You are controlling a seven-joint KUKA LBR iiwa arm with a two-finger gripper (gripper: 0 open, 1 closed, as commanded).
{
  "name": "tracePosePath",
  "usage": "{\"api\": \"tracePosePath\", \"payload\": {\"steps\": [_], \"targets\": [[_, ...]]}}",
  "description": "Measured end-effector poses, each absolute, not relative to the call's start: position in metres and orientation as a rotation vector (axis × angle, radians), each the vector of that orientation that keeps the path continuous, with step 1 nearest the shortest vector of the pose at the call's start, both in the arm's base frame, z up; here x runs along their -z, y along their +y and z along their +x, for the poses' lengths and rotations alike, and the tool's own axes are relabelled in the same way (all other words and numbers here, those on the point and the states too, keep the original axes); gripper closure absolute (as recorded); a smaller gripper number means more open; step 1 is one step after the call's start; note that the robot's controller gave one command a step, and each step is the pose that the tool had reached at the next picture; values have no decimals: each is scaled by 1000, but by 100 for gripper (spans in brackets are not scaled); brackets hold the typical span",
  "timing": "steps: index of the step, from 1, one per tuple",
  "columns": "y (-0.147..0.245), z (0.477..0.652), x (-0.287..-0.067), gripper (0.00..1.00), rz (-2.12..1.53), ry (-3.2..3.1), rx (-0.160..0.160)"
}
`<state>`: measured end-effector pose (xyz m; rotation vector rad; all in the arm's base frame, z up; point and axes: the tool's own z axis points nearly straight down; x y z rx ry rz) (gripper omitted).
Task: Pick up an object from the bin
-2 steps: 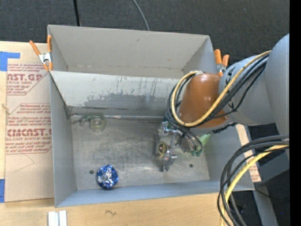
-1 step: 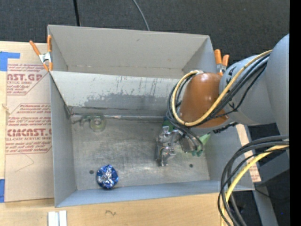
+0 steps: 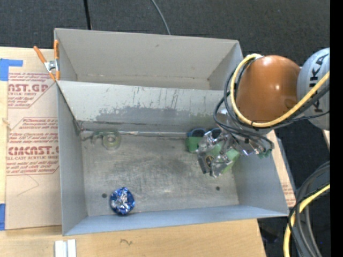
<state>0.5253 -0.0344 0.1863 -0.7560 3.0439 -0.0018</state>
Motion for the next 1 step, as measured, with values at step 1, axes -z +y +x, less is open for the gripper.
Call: {"api": "tracePosePath", "payload": {"steps": [1], "targets": [[-59, 509, -240, 100, -1056, 2955, 2]]}}
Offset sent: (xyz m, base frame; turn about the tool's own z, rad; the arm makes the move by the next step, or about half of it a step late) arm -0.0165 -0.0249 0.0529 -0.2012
